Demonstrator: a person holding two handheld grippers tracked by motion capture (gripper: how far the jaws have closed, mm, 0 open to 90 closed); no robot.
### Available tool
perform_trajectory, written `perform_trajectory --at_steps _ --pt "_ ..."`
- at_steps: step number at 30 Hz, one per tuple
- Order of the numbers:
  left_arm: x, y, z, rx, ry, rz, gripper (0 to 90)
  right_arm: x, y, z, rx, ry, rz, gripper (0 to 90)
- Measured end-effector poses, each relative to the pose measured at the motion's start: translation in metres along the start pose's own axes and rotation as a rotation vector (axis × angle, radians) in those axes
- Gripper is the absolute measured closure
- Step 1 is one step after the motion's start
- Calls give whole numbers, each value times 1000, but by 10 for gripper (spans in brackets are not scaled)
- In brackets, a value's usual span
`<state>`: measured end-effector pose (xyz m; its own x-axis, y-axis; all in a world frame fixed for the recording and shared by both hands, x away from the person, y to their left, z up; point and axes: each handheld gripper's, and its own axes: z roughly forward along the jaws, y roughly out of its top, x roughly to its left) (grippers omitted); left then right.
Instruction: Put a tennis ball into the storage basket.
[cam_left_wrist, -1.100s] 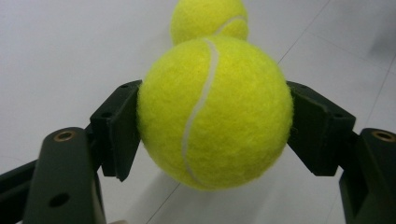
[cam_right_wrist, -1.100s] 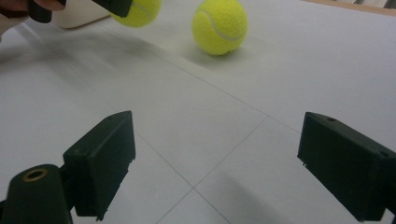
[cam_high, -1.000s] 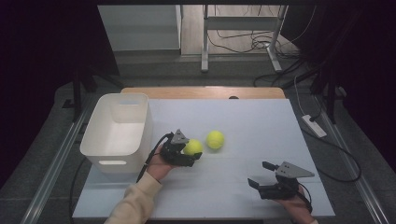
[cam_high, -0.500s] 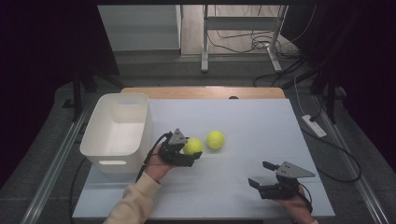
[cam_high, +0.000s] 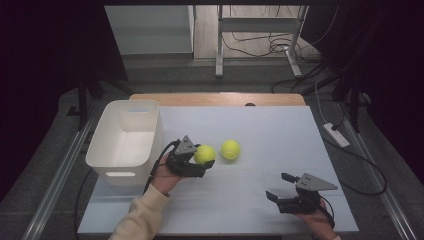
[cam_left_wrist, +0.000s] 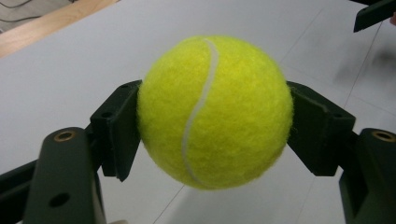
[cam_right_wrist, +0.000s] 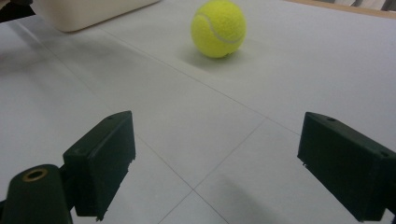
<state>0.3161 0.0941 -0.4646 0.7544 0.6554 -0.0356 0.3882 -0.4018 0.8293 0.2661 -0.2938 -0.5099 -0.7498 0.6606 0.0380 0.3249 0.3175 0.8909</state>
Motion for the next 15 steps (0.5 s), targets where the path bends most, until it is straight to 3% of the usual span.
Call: perform_trajectory --at_steps 15 --pt "-4 6 -16 -62 11 8 270 0 0 0 0 0 -2 114"
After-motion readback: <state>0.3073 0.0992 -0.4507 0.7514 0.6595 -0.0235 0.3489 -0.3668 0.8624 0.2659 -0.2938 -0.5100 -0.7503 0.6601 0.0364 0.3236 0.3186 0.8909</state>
